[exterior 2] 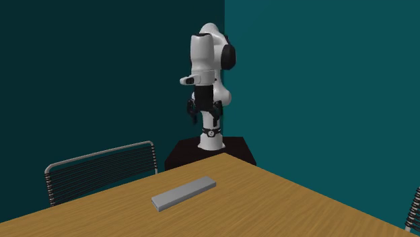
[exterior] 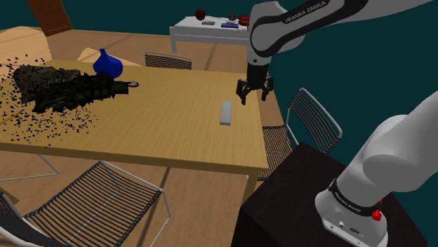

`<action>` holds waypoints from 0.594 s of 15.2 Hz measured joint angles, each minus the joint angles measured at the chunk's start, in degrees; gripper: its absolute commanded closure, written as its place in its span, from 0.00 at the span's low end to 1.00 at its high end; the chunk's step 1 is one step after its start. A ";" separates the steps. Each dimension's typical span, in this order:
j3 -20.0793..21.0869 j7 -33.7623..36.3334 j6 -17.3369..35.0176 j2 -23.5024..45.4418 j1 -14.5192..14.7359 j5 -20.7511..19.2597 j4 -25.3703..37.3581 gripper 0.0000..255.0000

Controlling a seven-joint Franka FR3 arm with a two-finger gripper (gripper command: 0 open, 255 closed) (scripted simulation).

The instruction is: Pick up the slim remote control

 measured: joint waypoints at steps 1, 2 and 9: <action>0.13 0.81 1.42 2.21 0.01 0.17 1.10 0.00; 0.08 1.34 3.11 4.35 -0.11 0.25 1.81 0.00; -0.63 4.79 11.18 19.11 -0.94 0.96 10.56 0.00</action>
